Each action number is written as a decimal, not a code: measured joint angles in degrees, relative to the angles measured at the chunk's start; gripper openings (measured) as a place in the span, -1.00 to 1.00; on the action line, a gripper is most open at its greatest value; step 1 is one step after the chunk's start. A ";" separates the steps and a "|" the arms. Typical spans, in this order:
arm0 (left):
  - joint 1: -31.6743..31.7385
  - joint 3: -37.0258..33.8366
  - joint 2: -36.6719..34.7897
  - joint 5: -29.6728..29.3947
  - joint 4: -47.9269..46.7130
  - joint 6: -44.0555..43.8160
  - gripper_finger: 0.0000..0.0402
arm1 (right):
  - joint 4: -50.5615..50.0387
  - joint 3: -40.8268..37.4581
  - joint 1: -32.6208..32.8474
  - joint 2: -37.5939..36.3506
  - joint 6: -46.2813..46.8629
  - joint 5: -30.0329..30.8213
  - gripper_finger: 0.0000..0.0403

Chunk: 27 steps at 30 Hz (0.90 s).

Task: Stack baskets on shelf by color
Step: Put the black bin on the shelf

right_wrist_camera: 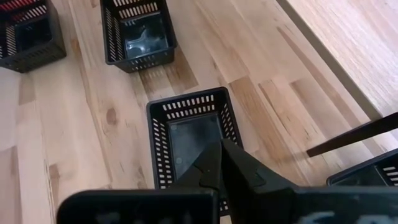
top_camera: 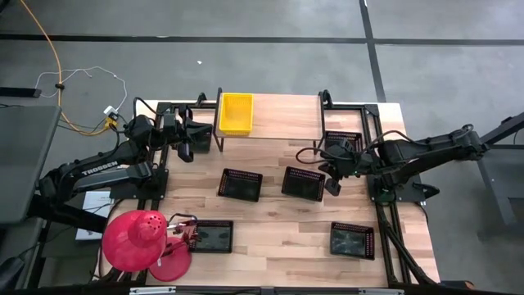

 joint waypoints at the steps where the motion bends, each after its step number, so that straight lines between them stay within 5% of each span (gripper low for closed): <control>1: 0.00 0.01 -0.01 -0.02 0.00 0.00 -1.00 | 0.00 0.00 0.00 0.00 0.00 -0.07 -1.00; 27: 0.00 0.00 0.00 -0.11 0.04 -0.07 -1.00 | -0.46 0.00 -0.13 0.02 1.53 -0.77 -1.00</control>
